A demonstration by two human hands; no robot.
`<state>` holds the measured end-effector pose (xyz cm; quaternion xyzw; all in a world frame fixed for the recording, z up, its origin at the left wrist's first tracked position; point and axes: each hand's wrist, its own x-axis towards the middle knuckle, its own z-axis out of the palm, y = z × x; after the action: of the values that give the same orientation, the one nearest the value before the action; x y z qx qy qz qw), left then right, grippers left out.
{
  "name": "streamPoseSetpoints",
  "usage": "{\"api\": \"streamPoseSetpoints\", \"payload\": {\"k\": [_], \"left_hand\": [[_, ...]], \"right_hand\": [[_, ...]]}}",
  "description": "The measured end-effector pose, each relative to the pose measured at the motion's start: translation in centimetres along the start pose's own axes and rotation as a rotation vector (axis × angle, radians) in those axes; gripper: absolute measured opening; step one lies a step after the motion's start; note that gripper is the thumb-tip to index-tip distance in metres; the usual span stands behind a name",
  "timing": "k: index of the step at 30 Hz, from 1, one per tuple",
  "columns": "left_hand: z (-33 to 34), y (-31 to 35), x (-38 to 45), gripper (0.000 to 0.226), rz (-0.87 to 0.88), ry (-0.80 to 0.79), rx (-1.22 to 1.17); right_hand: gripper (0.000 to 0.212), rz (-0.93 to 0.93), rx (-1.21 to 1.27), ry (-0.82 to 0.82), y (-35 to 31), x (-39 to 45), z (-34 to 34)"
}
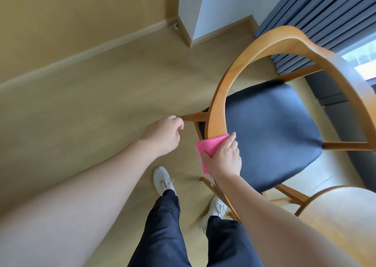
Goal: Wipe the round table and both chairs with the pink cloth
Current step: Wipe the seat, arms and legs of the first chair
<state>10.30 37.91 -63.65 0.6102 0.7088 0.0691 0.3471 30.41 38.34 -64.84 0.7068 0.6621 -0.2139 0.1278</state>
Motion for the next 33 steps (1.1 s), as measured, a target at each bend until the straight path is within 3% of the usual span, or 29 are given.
{"api": "streamPoseSetpoints", "payload": {"k": [7, 17, 23, 25, 28, 31, 33], "left_hand": [[-0.1, -0.1, 0.0, 0.020, -0.051, 0.020, -0.009], [0.2, 1.9, -1.0, 0.023, -0.214, 0.137, -0.058], [0.6, 3.2, -0.5, 0.022, -0.275, 0.149, -0.060], [0.4, 3.5, -0.2, 0.021, -0.272, 0.156, -0.060], [-0.2, 4.1, 0.4, 0.020, -0.256, 0.166, -0.049], [-0.3, 4.5, 1.0, 0.020, -0.230, 0.161, -0.036], [-0.1, 4.6, 1.3, 0.020, -0.222, 0.161, -0.033]], "right_hand": [[0.114, -0.022, 0.011, 0.042, -2.3, 3.0, -0.7], [0.092, 0.071, 0.149, 0.043, -7.1, 10.7, -3.4], [0.105, -0.039, 0.217, -0.158, -5.7, 10.6, -5.4], [0.089, -0.197, 0.116, -0.139, -4.1, 11.0, -7.5], [0.053, -0.751, -0.151, 0.068, -1.3, 11.7, -10.9], [0.061, -1.229, -0.458, -0.011, -0.3, 12.9, -12.7], [0.071, -1.402, -0.734, -0.144, -0.5, 13.5, -12.5]]}}
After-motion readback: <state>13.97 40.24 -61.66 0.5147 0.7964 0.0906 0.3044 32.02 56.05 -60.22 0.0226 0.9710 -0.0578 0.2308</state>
